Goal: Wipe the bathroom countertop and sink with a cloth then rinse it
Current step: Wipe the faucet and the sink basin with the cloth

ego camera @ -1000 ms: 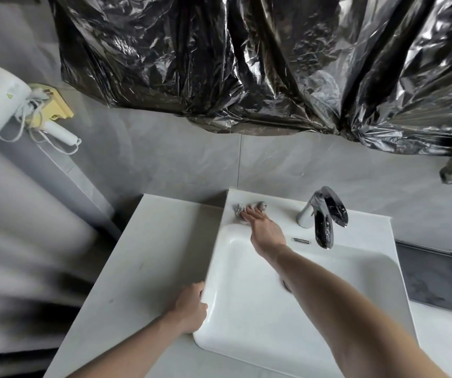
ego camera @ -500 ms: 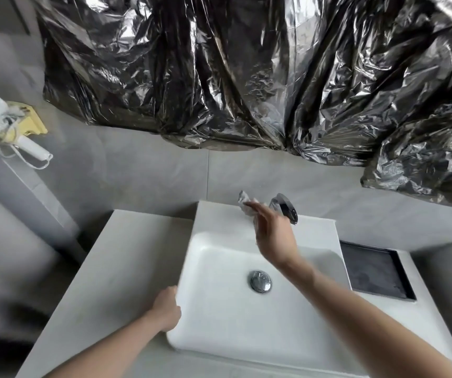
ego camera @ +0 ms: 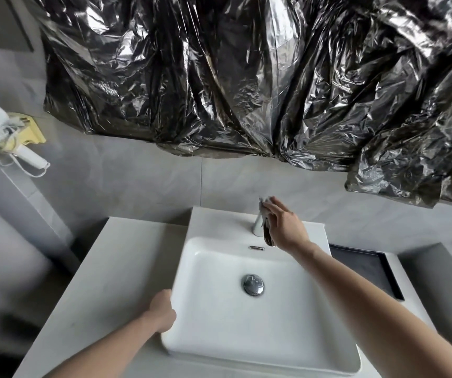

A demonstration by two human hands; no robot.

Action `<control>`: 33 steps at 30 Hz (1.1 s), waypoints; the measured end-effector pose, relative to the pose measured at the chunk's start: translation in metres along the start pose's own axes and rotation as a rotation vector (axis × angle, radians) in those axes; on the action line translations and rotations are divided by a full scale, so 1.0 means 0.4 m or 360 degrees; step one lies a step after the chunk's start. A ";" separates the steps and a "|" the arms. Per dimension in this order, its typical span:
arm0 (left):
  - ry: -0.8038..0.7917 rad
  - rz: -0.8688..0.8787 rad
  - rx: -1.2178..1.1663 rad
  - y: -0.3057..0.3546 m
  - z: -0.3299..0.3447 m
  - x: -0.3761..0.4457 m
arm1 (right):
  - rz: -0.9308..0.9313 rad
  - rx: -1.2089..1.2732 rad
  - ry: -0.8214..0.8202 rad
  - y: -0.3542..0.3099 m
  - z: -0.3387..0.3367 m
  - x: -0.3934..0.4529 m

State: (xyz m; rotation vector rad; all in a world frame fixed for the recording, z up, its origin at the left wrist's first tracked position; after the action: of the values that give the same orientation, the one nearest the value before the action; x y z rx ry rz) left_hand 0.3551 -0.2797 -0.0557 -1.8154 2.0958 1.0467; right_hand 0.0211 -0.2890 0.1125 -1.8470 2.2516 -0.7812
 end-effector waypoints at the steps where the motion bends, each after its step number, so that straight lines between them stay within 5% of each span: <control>1: -0.0003 -0.0002 0.0000 0.001 -0.001 -0.002 | -0.0005 -0.0014 0.0008 -0.001 0.002 -0.002; 18: 0.0094 0.0000 0.0062 0.003 -0.010 -0.007 | -0.0036 -0.0063 0.0171 0.054 0.122 -0.228; 33: 0.0044 0.0005 0.0024 -0.007 -0.003 0.005 | -0.0024 0.0098 0.0309 0.030 0.160 -0.150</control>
State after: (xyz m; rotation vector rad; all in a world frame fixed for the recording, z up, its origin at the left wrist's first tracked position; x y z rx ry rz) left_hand 0.3576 -0.2819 -0.0570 -1.8303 2.1172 1.0098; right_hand 0.0513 -0.2508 0.0386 -1.8347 2.2980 -1.0627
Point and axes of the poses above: each hand's wrist, its own x-axis towards the middle knuckle, its own z-axis out of the palm, y = z × x, the point moved 6 cm from there along x, towards the middle knuckle
